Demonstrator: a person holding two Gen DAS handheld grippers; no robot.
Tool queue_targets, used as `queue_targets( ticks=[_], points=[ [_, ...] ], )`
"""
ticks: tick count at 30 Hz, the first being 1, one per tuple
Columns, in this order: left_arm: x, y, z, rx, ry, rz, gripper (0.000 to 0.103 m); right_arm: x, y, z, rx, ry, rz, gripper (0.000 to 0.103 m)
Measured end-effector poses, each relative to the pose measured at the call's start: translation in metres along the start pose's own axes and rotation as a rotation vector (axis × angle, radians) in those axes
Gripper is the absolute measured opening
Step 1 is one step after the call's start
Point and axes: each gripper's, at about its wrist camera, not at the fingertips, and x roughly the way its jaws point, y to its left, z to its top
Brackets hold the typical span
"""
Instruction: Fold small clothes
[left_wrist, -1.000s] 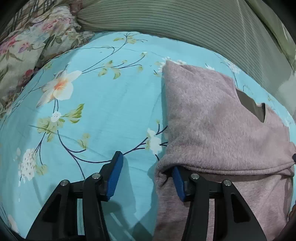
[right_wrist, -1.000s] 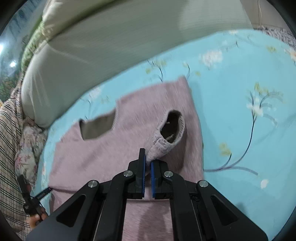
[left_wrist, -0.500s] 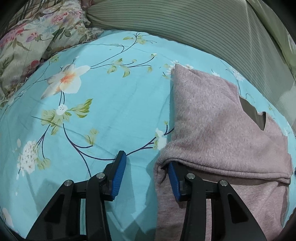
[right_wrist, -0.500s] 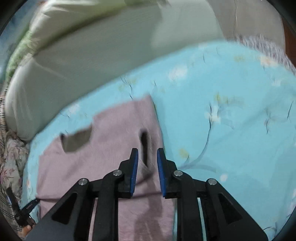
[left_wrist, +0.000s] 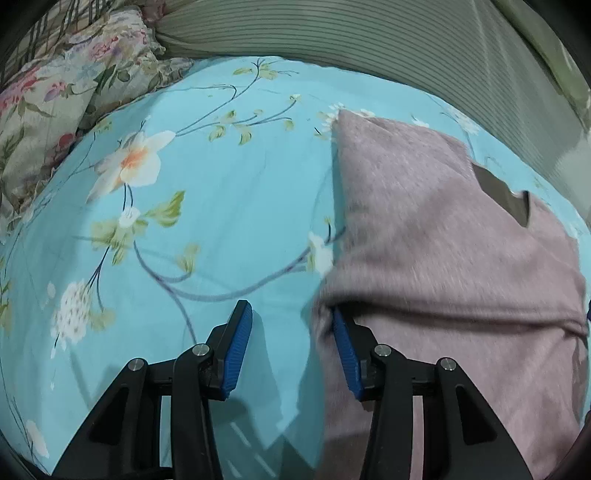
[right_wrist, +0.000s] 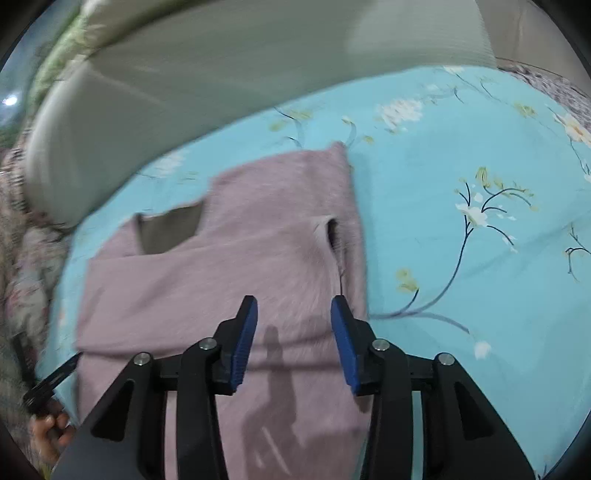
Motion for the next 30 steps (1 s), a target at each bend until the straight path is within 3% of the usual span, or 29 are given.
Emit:
queue_targets(
  ticks=[8,13,19,27,30],
  points=[
    [-0.044,0.007,-0.06,0.069,0.049,-0.127,0.044,-0.055,-0.018,-0.055,-0.005,0.06,0.095,0.053],
    [-0.075,0.014,-0.106,0.069,0.071,-0.206,0.045,-0.093,-0.035,-0.093,0.001,0.079,0.165,0.066],
    [-0.109,0.026,-0.165,0.044,0.108,-0.303,0.051,-0.124,-0.035,-0.154,-0.11,0.162,0.22,0.068],
    [-0.149,0.028,-0.232,0.141,0.154,-0.275,0.057,-0.135,-0.039,-0.224,-0.217,0.307,0.222,0.07],
    [-0.14,0.029,-0.253,0.164,0.233,-0.23,0.054,-0.129,-0.037,-0.237,-0.264,0.329,0.223,0.07]
  ],
)
